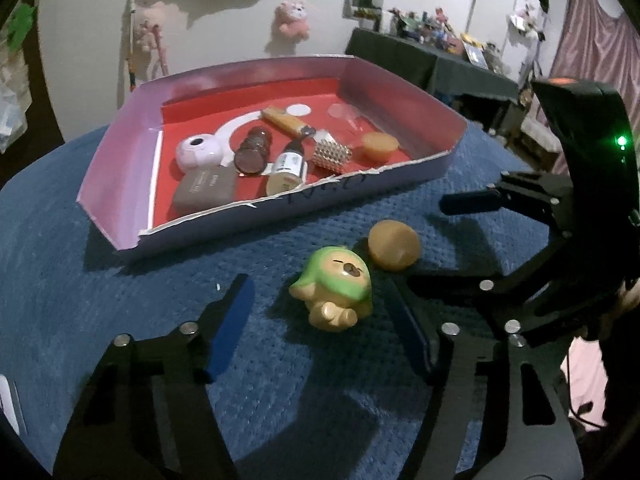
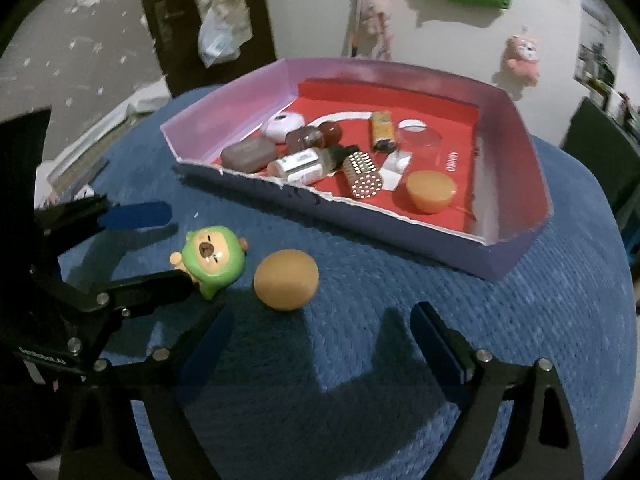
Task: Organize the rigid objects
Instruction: 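Grasp the green figurine with the left gripper while the right grasps the tan sponge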
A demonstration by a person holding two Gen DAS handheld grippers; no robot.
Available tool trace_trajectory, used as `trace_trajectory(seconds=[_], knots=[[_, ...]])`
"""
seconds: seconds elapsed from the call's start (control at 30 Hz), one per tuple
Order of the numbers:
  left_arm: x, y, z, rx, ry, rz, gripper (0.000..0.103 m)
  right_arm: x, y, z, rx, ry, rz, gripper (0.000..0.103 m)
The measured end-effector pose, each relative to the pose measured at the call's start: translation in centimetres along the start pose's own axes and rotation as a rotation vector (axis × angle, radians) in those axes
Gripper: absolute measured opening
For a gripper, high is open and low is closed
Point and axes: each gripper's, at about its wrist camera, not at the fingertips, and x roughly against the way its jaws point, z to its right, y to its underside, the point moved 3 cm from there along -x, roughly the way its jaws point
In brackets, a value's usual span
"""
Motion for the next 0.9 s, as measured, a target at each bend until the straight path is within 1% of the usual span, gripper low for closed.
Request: trace_trajectory(seconds=[0.1,0.17,0.23,0.3,0.37,0.4,0.47,0.6,0.63,0.67,0.7,0.83,0.9], knots=[[-0.5,-0.1,0.0,-0.012,0.003,-0.016,0.062,-0.7,-0.2,0.0,0.033,-0.011,-0.021,0.086],[-0.8,-0.2,0.1,-0.018,0.008,-0.028,0.056,-1.1,-0.3,-0.2,0.055,-0.030,-0.034,0.081],[-1.1,-0.3,0.1,-0.020,0.014,-0.039,0.054,-1.4,-0.3,-0.5,0.082,-0.035,-0.043,0.078],[-1.5,-0.4,0.2,-0.022,0.024,-0.048,0.052,-1.7,-0.4,-0.8,0.100,-0.033,-0.050,0.077],[-1.7,-0.6,0.3,-0.026,0.034,-0.053,0.048,-2.0,-0.5,-1.0,0.123,-0.029,-0.053,0.071],[-1.8,-0.6,0.4,-0.028,0.036,-0.055,0.047,-2.0,-0.6,-1.1,0.131,-0.025,-0.052,0.070],[-2.0,-0.6,0.4,-0.028,0.042,-0.059,0.043,-2.1,-0.8,-1.1,0.139,-0.022,-0.052,0.065],[-2.2,-0.8,0.4,-0.026,0.046,-0.052,0.043,-2.2,-1.0,-1.2,0.153,-0.025,-0.045,0.059],[-2.3,-0.9,0.4,-0.024,0.048,-0.051,0.043,-2.2,-1.0,-1.4,0.160,-0.025,-0.042,0.055],[-2.2,-0.9,0.4,-0.021,0.049,-0.048,0.043,-2.2,-1.0,-1.5,0.166,-0.026,-0.038,0.047],[-2.2,-0.9,0.4,-0.018,0.050,-0.048,0.043,-2.2,-1.0,-1.7,0.172,-0.034,-0.030,0.041],[-1.8,-1.0,0.3,-0.013,0.036,-0.035,0.042,-2.0,-0.9,-2.1,0.179,-0.039,-0.018,0.040],[-1.3,-1.3,0.1,-0.005,0.038,-0.022,0.040,-1.6,-1.0,-2.1,0.163,-0.041,-0.003,0.040]])
